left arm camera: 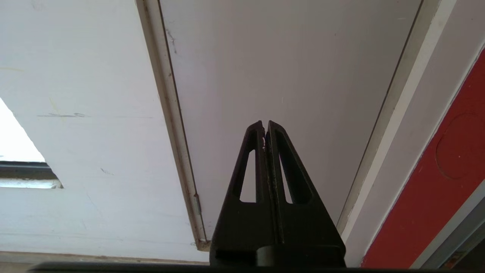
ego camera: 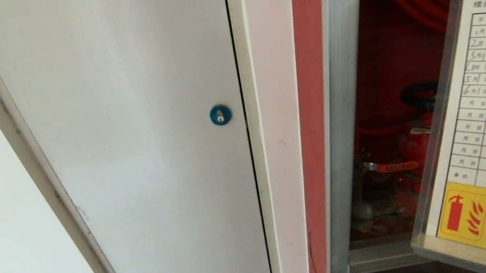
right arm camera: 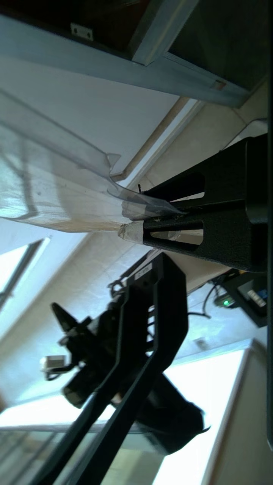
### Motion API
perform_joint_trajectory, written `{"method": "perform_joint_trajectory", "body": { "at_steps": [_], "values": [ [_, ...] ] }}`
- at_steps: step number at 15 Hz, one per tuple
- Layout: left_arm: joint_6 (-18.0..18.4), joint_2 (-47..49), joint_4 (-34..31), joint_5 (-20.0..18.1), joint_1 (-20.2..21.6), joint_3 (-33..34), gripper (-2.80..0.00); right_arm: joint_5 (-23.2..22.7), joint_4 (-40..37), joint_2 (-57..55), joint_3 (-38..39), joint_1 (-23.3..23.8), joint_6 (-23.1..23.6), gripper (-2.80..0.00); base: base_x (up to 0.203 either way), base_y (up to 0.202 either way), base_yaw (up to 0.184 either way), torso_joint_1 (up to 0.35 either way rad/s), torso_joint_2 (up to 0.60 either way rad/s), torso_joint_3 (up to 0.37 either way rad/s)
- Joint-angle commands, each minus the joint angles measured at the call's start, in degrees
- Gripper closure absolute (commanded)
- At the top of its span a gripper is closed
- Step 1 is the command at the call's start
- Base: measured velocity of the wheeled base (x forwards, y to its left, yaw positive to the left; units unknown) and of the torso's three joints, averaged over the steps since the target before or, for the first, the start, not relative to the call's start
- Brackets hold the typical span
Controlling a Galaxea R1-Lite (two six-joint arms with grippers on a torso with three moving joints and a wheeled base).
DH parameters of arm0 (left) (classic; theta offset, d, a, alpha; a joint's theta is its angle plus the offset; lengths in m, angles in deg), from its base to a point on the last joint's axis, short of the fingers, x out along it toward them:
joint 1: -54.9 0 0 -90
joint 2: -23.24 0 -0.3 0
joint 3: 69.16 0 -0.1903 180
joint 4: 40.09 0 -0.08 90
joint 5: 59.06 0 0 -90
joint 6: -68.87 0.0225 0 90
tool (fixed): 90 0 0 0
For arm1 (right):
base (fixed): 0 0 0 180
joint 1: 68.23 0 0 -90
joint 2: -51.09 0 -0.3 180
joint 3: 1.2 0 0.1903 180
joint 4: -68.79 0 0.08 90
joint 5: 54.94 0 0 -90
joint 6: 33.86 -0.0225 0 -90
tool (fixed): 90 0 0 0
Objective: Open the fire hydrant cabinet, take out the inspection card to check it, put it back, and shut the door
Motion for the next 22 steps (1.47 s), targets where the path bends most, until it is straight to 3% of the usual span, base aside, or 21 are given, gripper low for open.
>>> {"method": "perform_joint_trajectory", "body": {
  "at_steps": [1, 5, 8, 16, 22],
  "values": [
    [-0.02, 0.06, 0.00, 0.01, 0.00, 0.00, 0.00, -2.85, -0.20, -6.52, 0.20, -1.41, 8.13, 0.00, 0.000, 0.000, 0.000, 0.000, 0.00, 0.000],
    [-0.02, -0.02, 0.00, 0.01, 0.00, 0.00, 0.00, -3.13, 2.59, -16.44, -0.69, -8.02, 15.09, 0.00, 0.000, 0.000, 0.000, 0.000, 0.00, 0.000],
    [-0.02, 0.06, 0.00, 0.01, 0.00, 0.00, 0.00, -0.83, 7.01, -23.13, -2.63, -13.87, 18.59, 0.00, 0.000, 0.000, 0.000, 0.000, 0.00, 0.000],
    [-0.02, -0.02, 0.00, 0.01, 0.00, 0.00, 0.00, -0.30, 10.89, -26.41, -6.51, -24.80, 18.45, 0.00, 0.000, 0.000, 0.000, 0.000, 0.00, 0.000],
    [-0.02, -0.02, 0.00, 0.01, 0.00, 0.00, 0.00, -2.03, 12.36, -26.18, -9.83, -28.15, 0.68, 0.00, 0.000, 0.000, 0.000, 0.000, 0.00, 0.000]
  ]
}}
